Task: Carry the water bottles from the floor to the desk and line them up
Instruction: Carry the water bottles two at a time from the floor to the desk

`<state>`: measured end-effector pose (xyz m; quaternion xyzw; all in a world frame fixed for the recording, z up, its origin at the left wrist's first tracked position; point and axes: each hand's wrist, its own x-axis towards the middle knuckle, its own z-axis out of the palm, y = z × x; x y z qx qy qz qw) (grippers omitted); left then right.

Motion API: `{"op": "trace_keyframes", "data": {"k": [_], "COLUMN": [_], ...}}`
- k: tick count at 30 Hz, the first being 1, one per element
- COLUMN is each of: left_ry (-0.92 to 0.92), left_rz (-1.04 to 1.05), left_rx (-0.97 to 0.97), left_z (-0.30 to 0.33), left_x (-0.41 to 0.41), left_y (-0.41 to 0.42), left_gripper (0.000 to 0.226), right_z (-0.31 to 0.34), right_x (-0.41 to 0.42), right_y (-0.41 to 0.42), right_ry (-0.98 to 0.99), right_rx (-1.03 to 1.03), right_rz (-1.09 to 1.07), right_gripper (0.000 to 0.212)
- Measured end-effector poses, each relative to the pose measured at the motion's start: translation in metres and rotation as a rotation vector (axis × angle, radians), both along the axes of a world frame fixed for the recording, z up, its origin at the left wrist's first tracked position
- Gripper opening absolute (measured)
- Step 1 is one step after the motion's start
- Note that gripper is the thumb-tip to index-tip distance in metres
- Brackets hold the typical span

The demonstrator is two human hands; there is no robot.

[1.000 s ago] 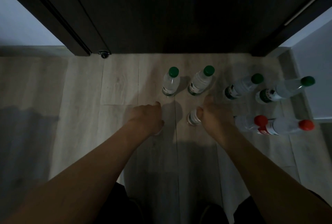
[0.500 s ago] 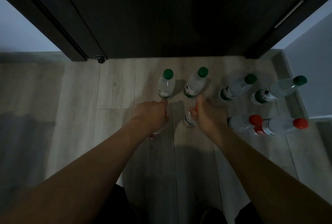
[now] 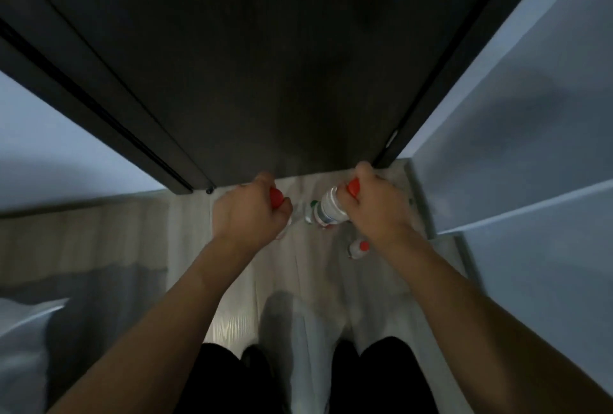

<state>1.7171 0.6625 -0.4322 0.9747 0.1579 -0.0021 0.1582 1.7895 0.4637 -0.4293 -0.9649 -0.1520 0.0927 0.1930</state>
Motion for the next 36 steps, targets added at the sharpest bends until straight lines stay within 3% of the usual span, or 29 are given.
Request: {"op": "trace_keyframes", "data": {"k": [6,11,23,36], "left_ry": [-0.145,-0.239,-0.278,-0.216], "left_rz": [0.026,0.032,-0.054,-0.478], "left_rx": [-0.025,-0.089,-0.164,-0.272], "left_z": [0.246,0.355,0.403,0.406], "left_x": [0.012,0.010,0.018,0.036], "left_y": [-0.027,-0.056,-0.146,-0.226], "left_gripper": [0.024,0.025,0.024,0.025], "right_z": [0.231,0.321,0.359,0.382], "right_x": [0.001,-0.010,-0.025,-0.087], "right_y": [-0.038,-0.074,-0.160,-0.227], "right_ry": [-0.167,-0.258,-0.329,-0.283], "right_rx": [0.105,0.193,0.407,0.350], "right_rz": [-0.096,-0.229,-0.469,-0.915], "right_gripper": [0.026,0.027,0.024,0.018]}}
